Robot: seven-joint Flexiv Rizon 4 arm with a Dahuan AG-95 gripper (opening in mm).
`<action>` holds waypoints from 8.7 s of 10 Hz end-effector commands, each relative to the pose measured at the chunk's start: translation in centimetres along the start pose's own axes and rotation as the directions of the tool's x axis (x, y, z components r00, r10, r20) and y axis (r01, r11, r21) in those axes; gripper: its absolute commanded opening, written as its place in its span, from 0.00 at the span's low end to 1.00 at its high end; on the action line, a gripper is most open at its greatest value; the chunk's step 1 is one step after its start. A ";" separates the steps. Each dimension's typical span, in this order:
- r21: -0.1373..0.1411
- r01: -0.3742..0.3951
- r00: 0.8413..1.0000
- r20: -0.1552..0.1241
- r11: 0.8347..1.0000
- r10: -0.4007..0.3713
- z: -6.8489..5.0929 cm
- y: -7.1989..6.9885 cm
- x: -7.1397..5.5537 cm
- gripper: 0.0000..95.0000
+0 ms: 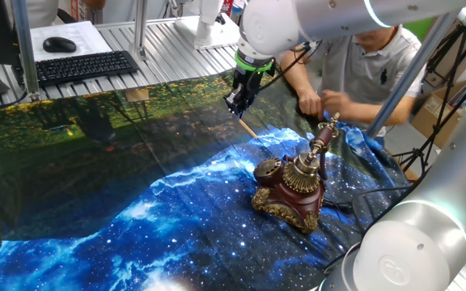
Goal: Dial a number on an old rotary phone
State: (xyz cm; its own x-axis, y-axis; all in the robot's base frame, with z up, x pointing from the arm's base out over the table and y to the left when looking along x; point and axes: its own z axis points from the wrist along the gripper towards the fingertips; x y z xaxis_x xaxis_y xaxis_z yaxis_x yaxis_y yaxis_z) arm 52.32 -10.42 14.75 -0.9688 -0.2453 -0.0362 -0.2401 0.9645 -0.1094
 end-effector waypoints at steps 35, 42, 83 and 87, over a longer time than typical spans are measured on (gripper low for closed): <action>0.040 0.003 0.997 -0.078 0.999 0.000 1.7 -0.5 -0.1 0.00; 0.052 -0.039 0.996 -0.084 0.998 0.043 2.3 -0.9 -0.1 0.00; -0.002 -0.145 0.986 0.079 0.989 0.145 2.2 -3.4 7.8 0.00; 0.007 -0.142 0.987 0.081 0.990 0.141 2.2 -3.3 7.9 0.00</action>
State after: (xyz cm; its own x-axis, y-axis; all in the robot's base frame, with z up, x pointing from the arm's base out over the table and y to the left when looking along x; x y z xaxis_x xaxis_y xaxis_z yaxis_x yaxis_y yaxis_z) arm 45.78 -15.73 12.72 -0.9845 -0.1130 -0.1343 -0.0987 0.9891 -0.1093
